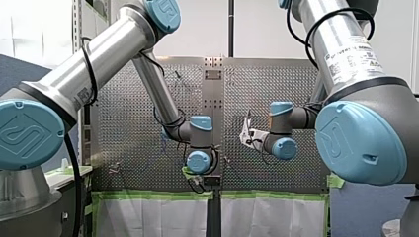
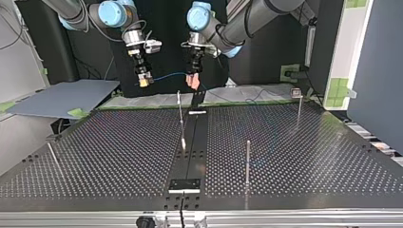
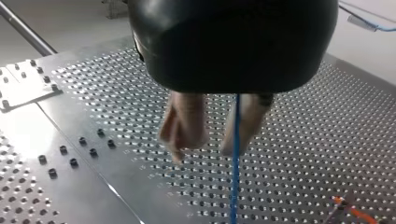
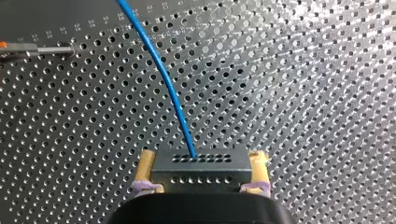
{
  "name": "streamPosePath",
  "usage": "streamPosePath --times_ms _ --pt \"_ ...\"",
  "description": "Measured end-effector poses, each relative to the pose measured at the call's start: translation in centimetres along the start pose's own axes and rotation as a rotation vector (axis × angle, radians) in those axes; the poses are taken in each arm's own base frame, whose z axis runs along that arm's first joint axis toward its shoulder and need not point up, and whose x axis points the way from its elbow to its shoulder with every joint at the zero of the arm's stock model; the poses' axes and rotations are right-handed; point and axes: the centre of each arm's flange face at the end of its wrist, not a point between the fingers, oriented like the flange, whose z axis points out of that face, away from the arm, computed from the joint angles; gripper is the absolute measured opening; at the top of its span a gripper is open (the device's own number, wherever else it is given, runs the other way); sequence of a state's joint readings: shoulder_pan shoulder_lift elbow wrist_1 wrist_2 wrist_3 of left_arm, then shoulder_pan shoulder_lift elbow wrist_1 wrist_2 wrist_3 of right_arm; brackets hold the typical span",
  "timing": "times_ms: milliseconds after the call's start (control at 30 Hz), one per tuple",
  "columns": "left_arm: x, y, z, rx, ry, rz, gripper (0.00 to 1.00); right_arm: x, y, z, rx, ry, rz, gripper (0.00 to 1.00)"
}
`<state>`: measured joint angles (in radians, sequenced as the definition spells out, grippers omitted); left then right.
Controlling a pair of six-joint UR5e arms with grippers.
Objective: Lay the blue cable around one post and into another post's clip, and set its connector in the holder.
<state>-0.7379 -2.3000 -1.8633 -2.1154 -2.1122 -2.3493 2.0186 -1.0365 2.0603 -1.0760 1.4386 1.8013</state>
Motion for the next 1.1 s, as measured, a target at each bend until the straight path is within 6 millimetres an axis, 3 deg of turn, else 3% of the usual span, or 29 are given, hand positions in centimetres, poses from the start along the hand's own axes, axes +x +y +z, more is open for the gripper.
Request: streamPosePath --times_ms 500,933,1100 --pt "-0.2 -0.9 0.7 0.068 -0.061 0.035 0.07 0.1 1.1 0.4 -0.026 0.033 -0.007 0.00" --pt "3.7 3.0 1.0 0.102 0.001 0.049 0.07 -3.7 3.0 2.3 -0.076 0.010 -0.021 0.00" --pt "4.0 3.6 1.4 0.094 0.013 0.093 0.07 -5.3 3.6 3.3 -0.080 -0.011 -0.023 0.00"
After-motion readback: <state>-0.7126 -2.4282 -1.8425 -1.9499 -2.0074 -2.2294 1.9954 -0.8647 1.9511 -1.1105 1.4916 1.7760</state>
